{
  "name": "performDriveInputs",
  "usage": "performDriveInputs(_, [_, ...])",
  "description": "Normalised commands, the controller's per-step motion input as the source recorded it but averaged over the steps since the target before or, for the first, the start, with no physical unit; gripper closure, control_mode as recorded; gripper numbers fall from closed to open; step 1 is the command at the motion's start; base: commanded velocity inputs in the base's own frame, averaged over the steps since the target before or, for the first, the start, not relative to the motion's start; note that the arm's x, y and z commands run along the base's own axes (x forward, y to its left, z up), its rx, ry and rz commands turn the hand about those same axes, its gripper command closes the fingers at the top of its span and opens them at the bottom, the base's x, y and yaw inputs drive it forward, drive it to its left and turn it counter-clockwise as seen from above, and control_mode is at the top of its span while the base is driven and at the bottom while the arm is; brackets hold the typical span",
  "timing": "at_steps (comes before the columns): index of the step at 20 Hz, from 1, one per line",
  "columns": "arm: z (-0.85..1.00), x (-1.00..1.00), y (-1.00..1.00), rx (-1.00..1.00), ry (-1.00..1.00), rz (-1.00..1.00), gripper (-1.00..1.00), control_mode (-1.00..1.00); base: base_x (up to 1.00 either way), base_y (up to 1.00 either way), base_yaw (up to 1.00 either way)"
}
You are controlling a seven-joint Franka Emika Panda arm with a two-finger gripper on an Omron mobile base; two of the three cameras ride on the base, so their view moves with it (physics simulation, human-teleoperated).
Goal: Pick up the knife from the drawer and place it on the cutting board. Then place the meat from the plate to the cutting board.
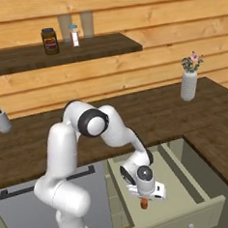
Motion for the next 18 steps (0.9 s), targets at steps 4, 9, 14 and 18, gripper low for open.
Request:
performDriveInputs(4, [0.7,-0.03,-0.12,0.0,0.0,0.0,1.0,-1.0,0.0,0.0,0.0])
performDriveInputs(9, [1.0,-0.25,-0.14,0.0,0.0,0.0,1.0,-1.0,0.0,0.0,0.0])
performDriveInputs(14, [0.86,-0.55,-0.3,0.0,0.0,0.0,1.0,-1.0,0.0,0.0,0.0])
performDriveInputs(18, [1.0,-0.21,-0.33,0.04,0.04,0.0,1.0,-1.0,0.0,0.0,0.0])
